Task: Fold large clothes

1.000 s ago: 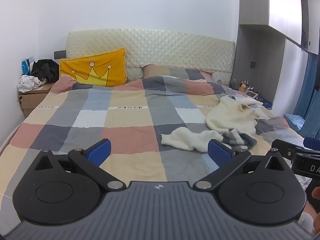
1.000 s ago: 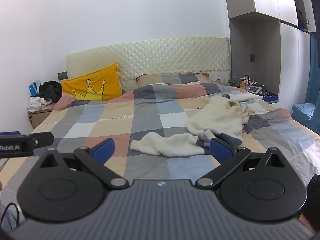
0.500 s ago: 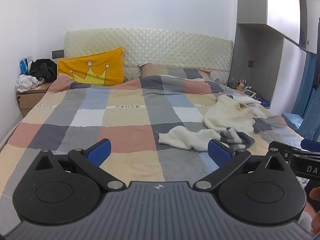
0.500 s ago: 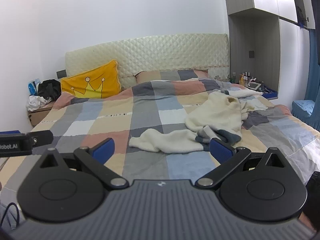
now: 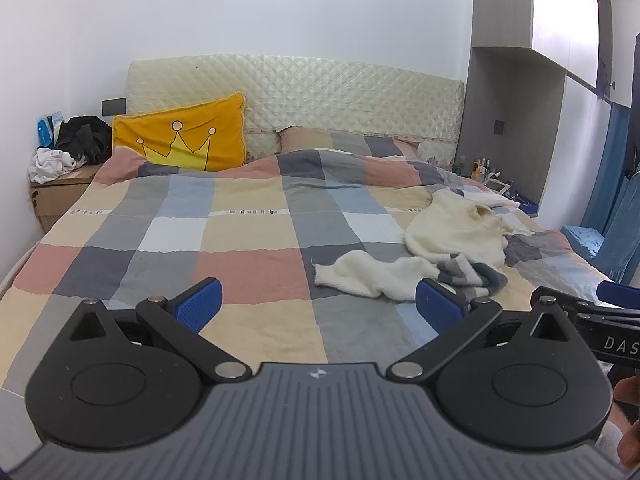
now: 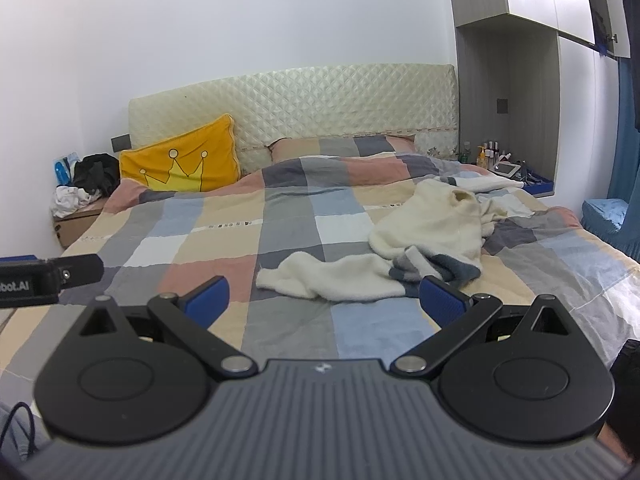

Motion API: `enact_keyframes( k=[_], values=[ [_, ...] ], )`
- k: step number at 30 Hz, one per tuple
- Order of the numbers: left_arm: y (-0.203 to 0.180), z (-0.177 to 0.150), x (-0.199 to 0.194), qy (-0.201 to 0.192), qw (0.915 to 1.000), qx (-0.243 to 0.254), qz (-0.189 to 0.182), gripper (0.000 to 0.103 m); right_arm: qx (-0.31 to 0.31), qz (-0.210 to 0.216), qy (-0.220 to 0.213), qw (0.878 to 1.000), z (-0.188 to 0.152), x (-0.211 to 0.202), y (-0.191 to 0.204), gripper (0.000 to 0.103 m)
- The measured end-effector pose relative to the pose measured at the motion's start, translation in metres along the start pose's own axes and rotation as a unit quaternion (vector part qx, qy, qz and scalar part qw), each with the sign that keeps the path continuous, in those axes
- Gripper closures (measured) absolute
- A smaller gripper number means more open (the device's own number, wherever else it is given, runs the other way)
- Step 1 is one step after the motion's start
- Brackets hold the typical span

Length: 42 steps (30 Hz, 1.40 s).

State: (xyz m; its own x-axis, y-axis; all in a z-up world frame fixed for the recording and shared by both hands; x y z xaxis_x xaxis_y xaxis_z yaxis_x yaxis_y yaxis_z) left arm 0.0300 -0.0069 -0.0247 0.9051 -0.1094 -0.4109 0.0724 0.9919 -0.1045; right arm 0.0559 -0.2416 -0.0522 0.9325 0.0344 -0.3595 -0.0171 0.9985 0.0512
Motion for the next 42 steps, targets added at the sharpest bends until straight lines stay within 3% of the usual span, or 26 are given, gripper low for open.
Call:
enact_keyframes(
  k=[24,42],
  values=[
    [0.008,-0.008,0.003,0.008,1.0000,0.000,-0.004,0.000,-0.002,-0.001,0.009,1.000,0.001,0.003,0.003,0.000],
    [-0.001,-0.001,0.024,0.015,0.9993,0.008,-0.032,0.000,0.019,-0.015,0.015,1.000,-0.004,0.011,-0.007,0.000]
  ],
)
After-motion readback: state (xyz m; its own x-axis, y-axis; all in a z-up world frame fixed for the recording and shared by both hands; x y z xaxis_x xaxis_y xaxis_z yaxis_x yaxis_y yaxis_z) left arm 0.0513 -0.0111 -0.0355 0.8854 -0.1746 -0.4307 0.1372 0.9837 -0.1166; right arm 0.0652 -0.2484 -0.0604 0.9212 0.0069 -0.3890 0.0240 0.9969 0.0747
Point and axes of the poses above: each gripper's, at about its wrist camera, not at the fingertips, and x roughly the way its jaws point, y to its left, z to its top, the point moved 3 cm from there along x, roughly the way its jaws point, and after that the axes turned 5 degrees about -z, right-handed, at the moved point
